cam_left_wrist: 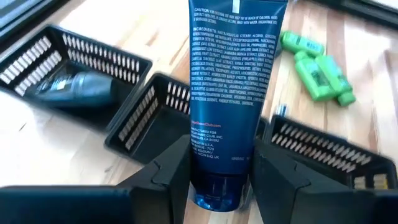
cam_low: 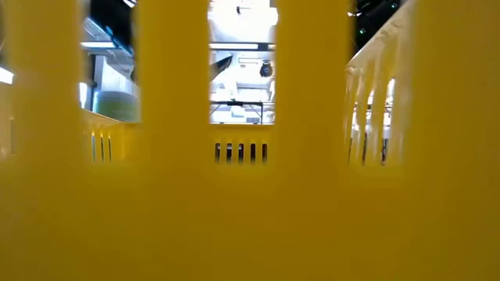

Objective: Pick & Place Travel size toiletries
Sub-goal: Put the dark blue shave butter bottle into the center black bin

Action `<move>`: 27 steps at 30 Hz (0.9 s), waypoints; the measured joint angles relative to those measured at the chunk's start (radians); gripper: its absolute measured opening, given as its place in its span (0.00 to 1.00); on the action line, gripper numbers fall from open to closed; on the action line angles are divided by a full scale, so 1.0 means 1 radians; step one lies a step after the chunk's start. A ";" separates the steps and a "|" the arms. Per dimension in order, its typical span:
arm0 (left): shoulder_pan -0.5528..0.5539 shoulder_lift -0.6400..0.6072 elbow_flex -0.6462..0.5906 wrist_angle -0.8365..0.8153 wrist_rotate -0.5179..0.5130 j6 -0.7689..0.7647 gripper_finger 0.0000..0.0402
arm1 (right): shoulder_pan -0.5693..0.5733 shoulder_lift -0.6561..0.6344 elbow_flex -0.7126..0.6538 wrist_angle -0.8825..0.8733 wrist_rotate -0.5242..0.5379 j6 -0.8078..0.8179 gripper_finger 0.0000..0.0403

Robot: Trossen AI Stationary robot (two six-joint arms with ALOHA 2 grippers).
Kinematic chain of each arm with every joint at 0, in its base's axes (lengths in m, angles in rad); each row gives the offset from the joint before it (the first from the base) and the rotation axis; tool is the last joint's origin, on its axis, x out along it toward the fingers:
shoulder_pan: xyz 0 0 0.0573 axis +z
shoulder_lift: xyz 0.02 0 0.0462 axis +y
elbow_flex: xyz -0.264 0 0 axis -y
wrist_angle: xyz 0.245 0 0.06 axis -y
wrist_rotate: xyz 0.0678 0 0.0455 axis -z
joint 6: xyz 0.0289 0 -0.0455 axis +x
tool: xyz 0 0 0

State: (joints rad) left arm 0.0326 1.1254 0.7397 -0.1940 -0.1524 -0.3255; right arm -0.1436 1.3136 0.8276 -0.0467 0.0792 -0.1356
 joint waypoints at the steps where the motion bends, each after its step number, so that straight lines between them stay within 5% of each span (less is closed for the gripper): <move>1: 0.000 0.013 0.000 0.016 0.000 -0.005 0.34 | 0.000 0.000 0.000 0.000 0.000 0.000 0.01; 13: 0.000 0.227 0.000 0.178 -0.197 -0.141 0.34 | 0.000 0.000 0.000 -0.001 0.000 0.000 0.01; 27: -0.042 0.371 -0.001 0.305 -0.252 -0.199 0.34 | 0.000 0.000 0.000 -0.001 0.000 0.000 0.01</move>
State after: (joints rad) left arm -0.0097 1.4959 0.7391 0.1109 -0.4039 -0.5240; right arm -0.1439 1.3136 0.8276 -0.0479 0.0792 -0.1356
